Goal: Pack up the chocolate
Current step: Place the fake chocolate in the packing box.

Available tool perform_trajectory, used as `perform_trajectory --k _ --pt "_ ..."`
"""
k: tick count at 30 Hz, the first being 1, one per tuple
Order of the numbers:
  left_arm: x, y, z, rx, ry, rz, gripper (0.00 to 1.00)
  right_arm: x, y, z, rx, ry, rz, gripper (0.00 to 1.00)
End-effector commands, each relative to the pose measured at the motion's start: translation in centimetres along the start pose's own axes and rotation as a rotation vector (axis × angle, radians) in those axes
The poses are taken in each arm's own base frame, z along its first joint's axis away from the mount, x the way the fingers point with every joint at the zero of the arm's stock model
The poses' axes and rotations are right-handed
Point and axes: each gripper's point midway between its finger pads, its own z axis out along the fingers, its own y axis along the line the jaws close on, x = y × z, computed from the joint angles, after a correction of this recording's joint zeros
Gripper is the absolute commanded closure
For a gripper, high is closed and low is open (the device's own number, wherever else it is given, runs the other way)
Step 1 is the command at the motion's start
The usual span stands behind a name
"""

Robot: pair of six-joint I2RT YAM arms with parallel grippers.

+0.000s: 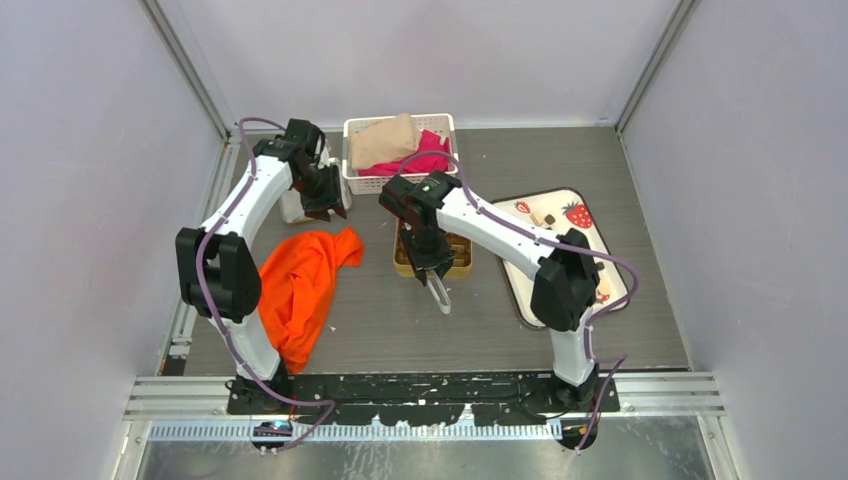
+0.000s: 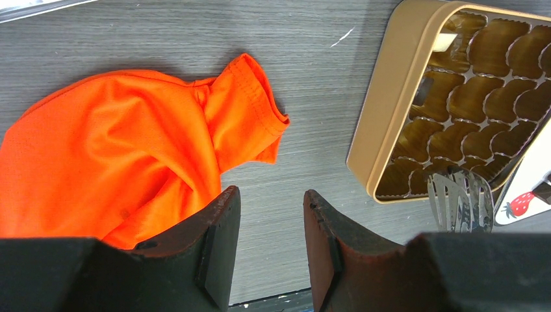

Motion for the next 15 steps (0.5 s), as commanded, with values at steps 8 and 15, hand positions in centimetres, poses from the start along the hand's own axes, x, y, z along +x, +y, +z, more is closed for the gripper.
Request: perform_trajectory --k 8,15 --pt "-1.0 -0.3 -2.2 0.012 -0.069 0.022 0.58 -1.9 0.8 -0.1 -0.031 -0.054 0.002 0.83" --pt "-0.8 -0.2 -2.3 0.009 -0.069 0.022 0.58 -2.4 1.1 1.3 -0.028 -0.049 0.005 0.83"
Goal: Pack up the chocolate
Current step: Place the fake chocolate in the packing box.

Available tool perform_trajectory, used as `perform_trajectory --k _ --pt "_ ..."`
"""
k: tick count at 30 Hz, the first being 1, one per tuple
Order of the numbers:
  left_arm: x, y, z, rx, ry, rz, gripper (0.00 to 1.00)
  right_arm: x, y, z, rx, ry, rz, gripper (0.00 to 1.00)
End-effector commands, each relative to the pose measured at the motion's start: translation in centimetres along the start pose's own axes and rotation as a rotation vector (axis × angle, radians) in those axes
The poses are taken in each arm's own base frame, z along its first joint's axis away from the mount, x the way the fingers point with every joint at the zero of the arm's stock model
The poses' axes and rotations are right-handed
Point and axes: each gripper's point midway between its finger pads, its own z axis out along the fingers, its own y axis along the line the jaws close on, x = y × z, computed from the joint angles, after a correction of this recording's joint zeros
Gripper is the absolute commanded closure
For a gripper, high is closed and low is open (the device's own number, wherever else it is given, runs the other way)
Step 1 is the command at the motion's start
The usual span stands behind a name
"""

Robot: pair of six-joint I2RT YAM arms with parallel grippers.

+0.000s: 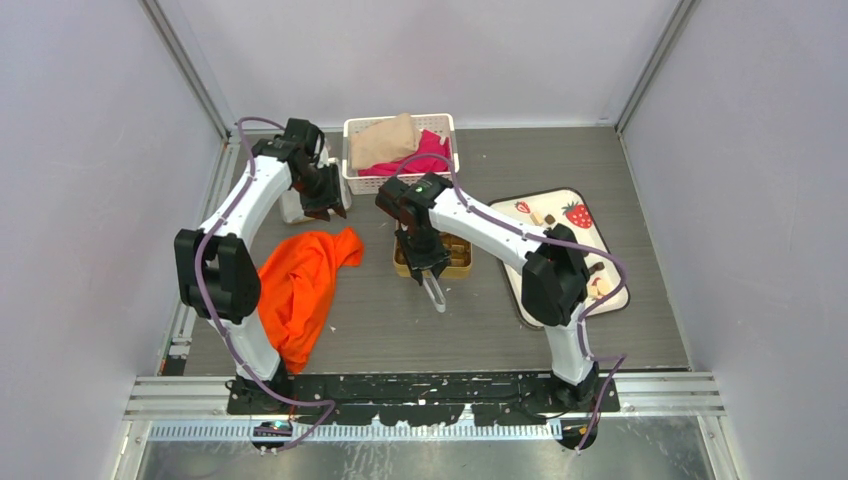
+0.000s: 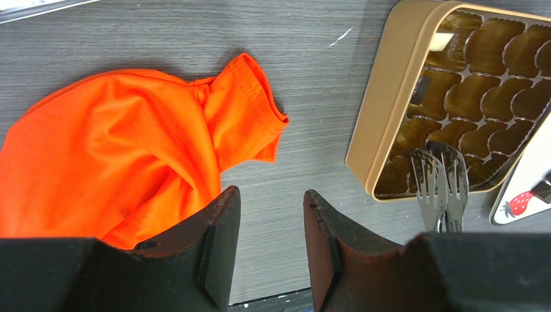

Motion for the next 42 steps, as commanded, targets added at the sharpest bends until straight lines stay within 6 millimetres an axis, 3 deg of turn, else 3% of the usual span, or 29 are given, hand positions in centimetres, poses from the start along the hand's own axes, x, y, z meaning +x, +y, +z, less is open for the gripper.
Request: perform_trajectory --k 1,10,29,34,38,42 --pt "-0.7 -0.1 -2.0 0.007 -0.062 0.020 0.58 -1.5 0.8 -0.5 -0.032 -0.055 0.000 0.83" --pt "-0.6 -0.1 -2.1 0.008 -0.063 0.019 0.58 -1.7 0.8 -0.2 -0.026 -0.056 -0.001 0.68" --pt "-0.1 -0.1 -2.3 0.013 -0.064 0.018 0.58 -1.4 0.5 -0.7 -0.019 -0.067 0.010 0.58" --pt "-0.1 -0.1 -2.4 0.013 -0.066 0.018 0.58 -1.9 0.4 -1.7 -0.023 -0.097 0.017 0.64" --pt "-0.1 -0.1 -2.4 0.014 -0.065 0.017 0.58 -2.7 -0.3 -4.4 0.000 -0.174 0.024 0.78" --pt "-0.2 -0.2 -2.5 0.018 -0.067 0.016 0.58 -3.3 -3.6 -7.2 0.040 -0.254 0.091 0.82"
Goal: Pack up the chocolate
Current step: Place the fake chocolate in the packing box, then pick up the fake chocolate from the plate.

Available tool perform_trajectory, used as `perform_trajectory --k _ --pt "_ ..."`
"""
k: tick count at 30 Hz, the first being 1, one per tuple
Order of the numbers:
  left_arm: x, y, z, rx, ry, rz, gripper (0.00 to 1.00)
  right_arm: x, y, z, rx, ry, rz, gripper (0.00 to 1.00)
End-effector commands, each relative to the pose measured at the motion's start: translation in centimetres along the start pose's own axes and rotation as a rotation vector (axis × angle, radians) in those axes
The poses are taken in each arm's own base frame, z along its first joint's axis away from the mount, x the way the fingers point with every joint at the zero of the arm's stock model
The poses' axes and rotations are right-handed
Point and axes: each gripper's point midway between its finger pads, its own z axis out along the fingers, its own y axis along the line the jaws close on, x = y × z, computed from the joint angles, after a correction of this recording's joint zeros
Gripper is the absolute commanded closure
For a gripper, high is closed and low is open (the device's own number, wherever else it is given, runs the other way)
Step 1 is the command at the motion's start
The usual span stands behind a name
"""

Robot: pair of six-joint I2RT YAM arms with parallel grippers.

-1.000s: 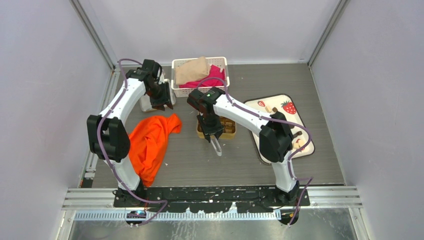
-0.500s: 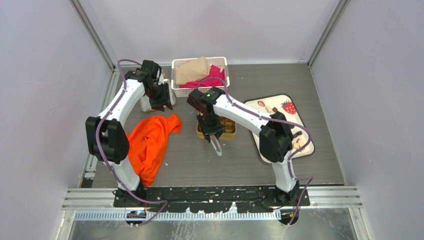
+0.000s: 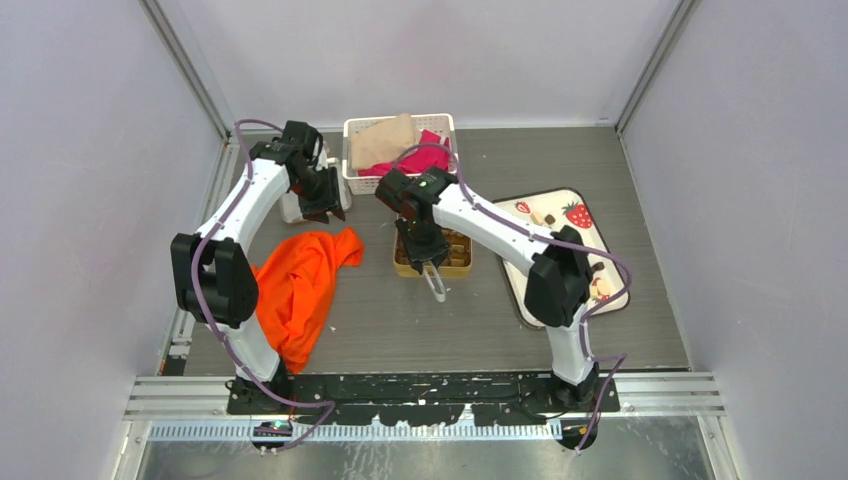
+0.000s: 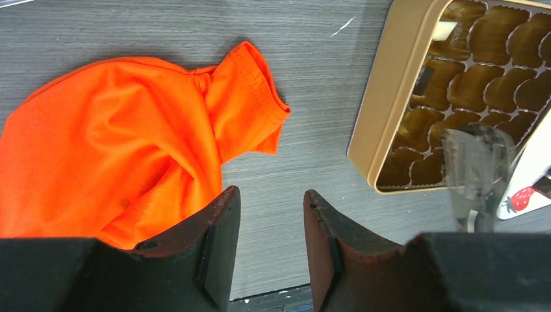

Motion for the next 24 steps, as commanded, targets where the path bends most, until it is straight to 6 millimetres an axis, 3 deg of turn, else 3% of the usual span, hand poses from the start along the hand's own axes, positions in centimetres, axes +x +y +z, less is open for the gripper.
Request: perform_trajectory --k 1,5,8,11,16,19,24 --pt "-0.9 -0.4 -2.0 0.017 -0.067 0.016 0.58 -2.0 -4.6 -6.6 0.018 -0.197 0.118 0.83" --pt "-0.8 -0.4 -2.1 0.019 -0.066 0.017 0.58 -0.7 -12.6 -5.7 0.067 -0.198 0.371 0.82" --pt "-0.7 -0.5 -1.9 0.026 -0.062 0.014 0.58 2.1 -16.2 -3.6 0.075 -0.150 0.505 0.80" --pt "-0.8 -0.8 -1.8 0.041 -0.063 0.009 0.58 4.0 -18.2 -2.1 0.087 -0.105 0.566 0.78" --pt "-0.9 -1.0 -1.8 0.049 -0.060 0.009 0.58 5.5 -21.0 -0.5 0.124 -0.041 0.600 0.72" --pt "-1.0 -0.9 -2.0 0.047 -0.071 0.011 0.58 5.8 -22.0 0.3 0.150 -0.006 0.595 0.66" --pt "-0.8 -0.7 -2.0 0.035 -0.068 0.017 0.58 4.9 -23.5 1.3 0.204 0.005 0.584 0.64"
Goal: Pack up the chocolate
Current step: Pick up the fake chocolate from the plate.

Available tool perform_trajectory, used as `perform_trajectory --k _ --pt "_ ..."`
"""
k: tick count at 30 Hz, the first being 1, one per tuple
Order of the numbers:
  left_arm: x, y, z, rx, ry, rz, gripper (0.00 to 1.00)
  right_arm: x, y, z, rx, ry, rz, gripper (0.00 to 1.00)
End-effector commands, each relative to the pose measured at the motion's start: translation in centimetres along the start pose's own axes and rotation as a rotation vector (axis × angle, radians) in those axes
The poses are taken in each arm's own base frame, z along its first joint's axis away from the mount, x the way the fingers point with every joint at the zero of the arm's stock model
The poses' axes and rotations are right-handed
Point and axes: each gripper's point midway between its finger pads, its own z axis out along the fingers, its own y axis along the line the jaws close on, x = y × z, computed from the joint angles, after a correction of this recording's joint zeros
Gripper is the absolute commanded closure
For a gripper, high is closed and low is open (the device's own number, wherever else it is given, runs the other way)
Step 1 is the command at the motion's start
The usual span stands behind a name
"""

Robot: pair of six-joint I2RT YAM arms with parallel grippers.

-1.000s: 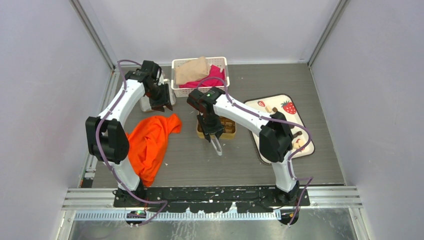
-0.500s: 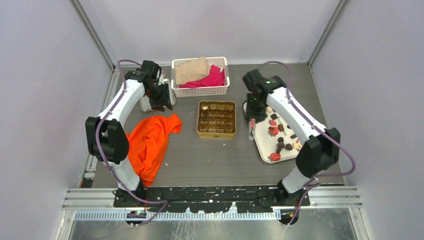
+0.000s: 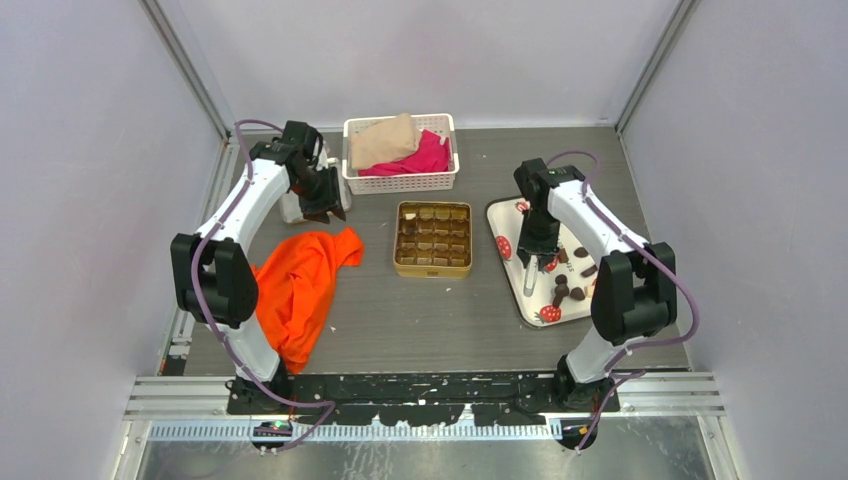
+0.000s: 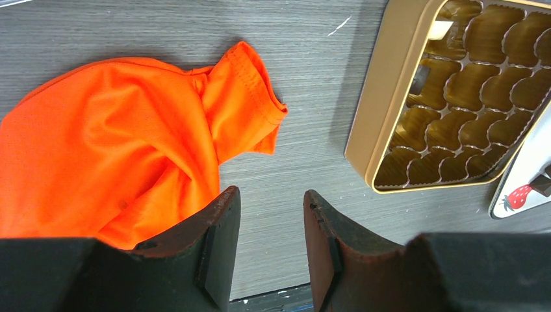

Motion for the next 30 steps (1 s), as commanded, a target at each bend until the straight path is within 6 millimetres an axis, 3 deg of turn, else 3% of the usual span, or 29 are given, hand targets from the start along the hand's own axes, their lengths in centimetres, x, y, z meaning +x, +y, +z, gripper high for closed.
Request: perform_trajectory --k 1,7,15,26,30 --pt "-0.8 -0.5 -2.0 0.025 -0.068 0.018 0.58 -2.6 0.0 0.3 0.023 -0.055 -0.022 0.64" --pt "-0.9 -0.4 -2.0 0.019 -0.072 0.020 0.58 -4.9 -0.4 1.1 0.065 -0.068 -0.039 0.60" --pt "-0.9 -0.1 -1.9 0.006 -0.071 0.020 0.58 -6.3 -0.8 1.9 0.099 -0.063 -0.062 0.57" --pt "-1.3 -0.2 -1.7 0.004 -0.074 0.009 0.58 -6.8 -0.8 3.4 0.106 -0.020 -0.112 0.54" --pt "-1.1 -0.2 -1.6 0.006 -0.070 0.002 0.58 -7.0 -0.6 3.5 0.093 -0.019 -0.118 0.60"
